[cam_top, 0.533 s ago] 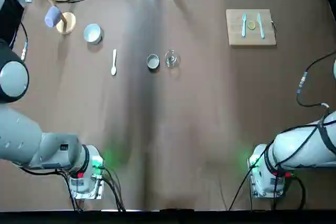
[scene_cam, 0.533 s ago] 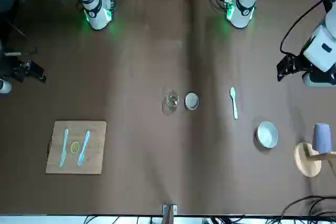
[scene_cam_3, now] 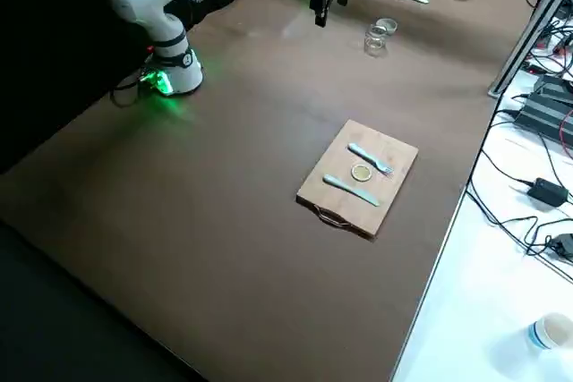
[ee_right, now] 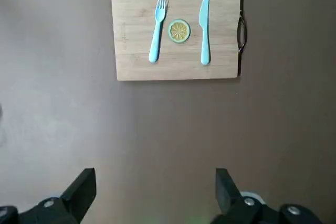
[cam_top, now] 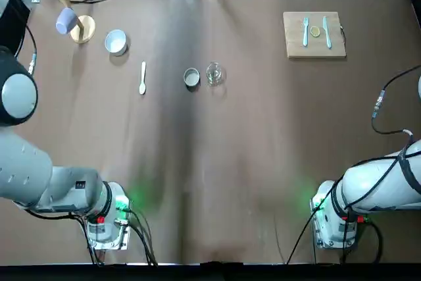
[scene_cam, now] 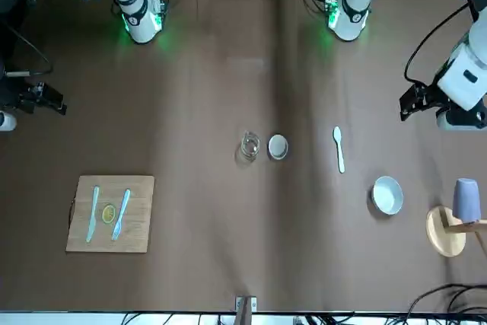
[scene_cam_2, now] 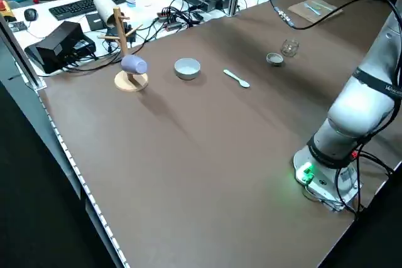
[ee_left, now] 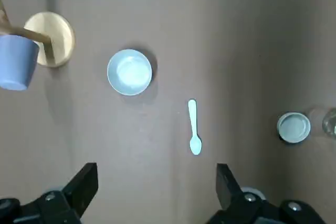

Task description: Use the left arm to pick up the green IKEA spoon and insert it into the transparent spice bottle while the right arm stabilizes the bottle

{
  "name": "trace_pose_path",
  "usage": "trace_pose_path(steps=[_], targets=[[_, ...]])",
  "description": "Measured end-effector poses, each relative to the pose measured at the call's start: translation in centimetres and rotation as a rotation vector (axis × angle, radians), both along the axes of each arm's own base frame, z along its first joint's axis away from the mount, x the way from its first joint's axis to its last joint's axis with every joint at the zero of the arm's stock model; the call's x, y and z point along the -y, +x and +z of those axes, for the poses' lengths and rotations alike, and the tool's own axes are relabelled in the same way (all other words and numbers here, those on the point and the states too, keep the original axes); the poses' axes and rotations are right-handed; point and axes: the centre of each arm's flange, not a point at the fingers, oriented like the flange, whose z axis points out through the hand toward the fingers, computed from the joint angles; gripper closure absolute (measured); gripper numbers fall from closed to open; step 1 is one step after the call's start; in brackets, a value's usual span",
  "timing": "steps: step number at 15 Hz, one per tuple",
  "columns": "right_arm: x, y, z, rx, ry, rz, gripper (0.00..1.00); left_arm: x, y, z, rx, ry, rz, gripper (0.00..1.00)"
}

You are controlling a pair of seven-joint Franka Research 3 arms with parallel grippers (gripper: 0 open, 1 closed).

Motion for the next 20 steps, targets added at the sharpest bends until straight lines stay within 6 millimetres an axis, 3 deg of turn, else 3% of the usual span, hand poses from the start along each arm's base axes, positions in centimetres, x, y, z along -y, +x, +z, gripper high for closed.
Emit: trace_pose_path(steps=[2,4,9,11,12,13,16,20], targets=[[-0.6,0.0,0.0,0.0,0.003,0.01,0.0,0.2,0.6,-3.2,-0.059,0.003,-0.004,0.0],[-2.1,0.2,-0.3,-0.003,0.008,0.036,0.0,0.6,1.5,-8.0,-0.098,0.002,-0.011,0.0],[-11.6,0.8,-3.1,-0.032,0.01,0.187,0.0,0.9,1.6,-19.9,-0.058,-0.015,0.011,0.0],[-14.0,1.1,-4.1,-0.029,0.036,0.219,0.0,0.9,0.9,-23.6,-0.035,-0.024,0.053,0.0],[-14.4,1.3,-4.7,-0.035,0.056,0.232,0.0,0.9,0.5,-25.3,-0.026,-0.029,0.082,0.0],[-14.1,1.9,-6.2,-0.055,0.081,0.318,0.0,1.0,-0.2,-28.6,-0.018,-0.038,0.145,0.01],[-12.4,3.0,-8.1,-0.072,0.116,0.527,0.0,1.7,-0.4,-33.1,-0.019,-0.055,0.246,0.01],[-10.8,3.9,-10.3,-0.068,0.207,0.945,0.0,4.3,-0.8,-38.1,-0.038,-0.066,0.285,0.04]])
